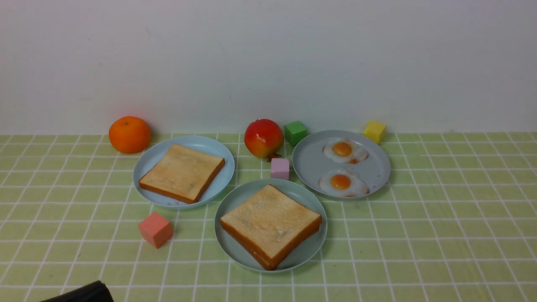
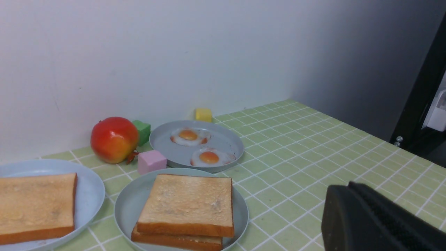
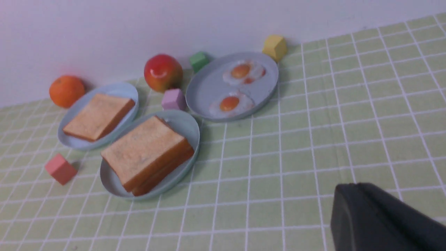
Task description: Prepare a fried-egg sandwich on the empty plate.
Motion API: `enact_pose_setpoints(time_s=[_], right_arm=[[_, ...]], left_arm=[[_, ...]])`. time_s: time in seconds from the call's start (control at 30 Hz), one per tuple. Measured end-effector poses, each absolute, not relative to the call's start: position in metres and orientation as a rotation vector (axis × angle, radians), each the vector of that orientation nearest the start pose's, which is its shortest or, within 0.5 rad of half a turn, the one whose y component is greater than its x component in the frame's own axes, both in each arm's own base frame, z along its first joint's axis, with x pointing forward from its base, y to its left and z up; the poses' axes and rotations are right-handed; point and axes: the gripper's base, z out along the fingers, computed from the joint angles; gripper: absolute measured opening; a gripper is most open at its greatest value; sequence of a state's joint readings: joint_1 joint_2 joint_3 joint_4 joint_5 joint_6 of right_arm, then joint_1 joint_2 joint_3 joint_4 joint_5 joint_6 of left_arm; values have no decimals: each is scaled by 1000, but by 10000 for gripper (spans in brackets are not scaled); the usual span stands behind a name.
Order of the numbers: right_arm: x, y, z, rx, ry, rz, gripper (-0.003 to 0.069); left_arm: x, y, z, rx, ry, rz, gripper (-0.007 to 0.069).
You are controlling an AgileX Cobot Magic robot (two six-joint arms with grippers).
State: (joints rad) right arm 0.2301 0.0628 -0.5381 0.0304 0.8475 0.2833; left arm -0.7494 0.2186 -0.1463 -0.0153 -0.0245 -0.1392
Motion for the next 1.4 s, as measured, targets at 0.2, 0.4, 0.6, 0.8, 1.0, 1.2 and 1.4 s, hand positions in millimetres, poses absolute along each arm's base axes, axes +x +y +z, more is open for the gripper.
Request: enact_pose_setpoints(time_s=[0.2,0.4,0.6,0.8,1.0,1.2,1.4], right_arm=[[42,11,264,65,1703,420,8],[57,14,220,68,1670,418,15],[58,13,180,35,1816,351,19],[59,4,184,-12,1747,108,-13],[57,-2,188,61,1693,40,-13],[56,-2,186,95,1706,66,-13],[56,-1,185,131,1710,115,-13]], left_arm=[[54,-50,249,469,1530,-709,-13],[54,-50,248,470,1535,-708,-13],[54,-50,248,470,1536,-709,-13],[54,-50,248,470,1538,-709,-13],[54,-50,248,470,1539,-709,-11],[54,-50,248,471,1542,-708,-7],[54,-50,248,471,1542,-708,-2]])
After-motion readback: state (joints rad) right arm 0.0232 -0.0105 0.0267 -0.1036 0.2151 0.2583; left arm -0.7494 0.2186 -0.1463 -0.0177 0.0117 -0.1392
